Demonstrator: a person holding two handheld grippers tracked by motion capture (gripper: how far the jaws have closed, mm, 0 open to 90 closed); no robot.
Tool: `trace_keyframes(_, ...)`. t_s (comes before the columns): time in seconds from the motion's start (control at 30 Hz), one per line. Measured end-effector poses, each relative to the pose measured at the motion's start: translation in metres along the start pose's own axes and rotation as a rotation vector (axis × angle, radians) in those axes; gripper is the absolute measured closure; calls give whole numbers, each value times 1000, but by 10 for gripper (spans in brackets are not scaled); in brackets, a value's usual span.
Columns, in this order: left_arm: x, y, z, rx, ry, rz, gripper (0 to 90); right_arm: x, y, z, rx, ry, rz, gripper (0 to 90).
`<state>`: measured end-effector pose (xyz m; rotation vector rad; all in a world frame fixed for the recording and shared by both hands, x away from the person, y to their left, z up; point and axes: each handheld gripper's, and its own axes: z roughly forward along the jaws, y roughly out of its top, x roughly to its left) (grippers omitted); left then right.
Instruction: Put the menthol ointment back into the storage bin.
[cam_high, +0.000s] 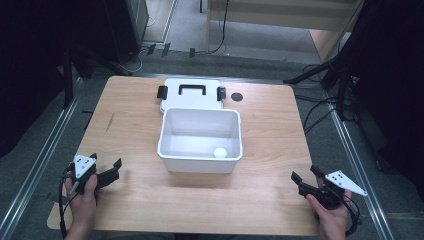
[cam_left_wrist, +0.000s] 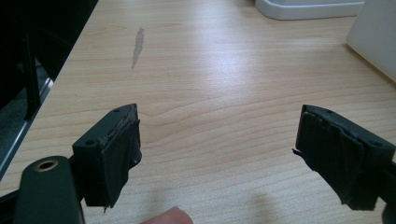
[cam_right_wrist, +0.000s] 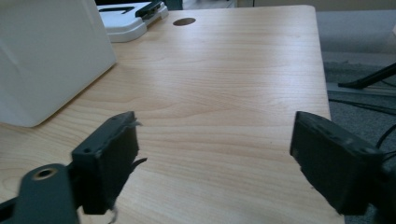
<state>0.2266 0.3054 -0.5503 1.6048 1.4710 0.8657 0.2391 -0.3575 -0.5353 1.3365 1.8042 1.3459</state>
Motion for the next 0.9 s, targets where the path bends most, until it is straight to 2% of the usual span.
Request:
trace_keyframes(0.1,-1,0,0,-5,4,1,148,0,-4,-5,-34,-7,23,136)
trace_keyframes(0.17,-1,0,0,-4,4,4,148,-2,-6,-6,-46,13,46,126)
trace_keyframes(0.3,-1,0,0,-2,2,6,148,-4,-11,-1,-16,5,42,129)
trace_keyframes(0.33,-1,0,0,0,-1,7,148,-3,-11,-2,-32,5,43,135)
trace_keyframes(0.57,-1,-1,-1,-6,0,9,148,-7,-11,-2,-31,24,76,137)
trace_keyframes(0.77,-1,-1,-1,-6,-1,6,147,-4,-10,2,3,32,45,147)
trace_keyframes(0.9,-1,-1,-1,-11,-2,0,147,-3,-9,4,23,24,43,160)
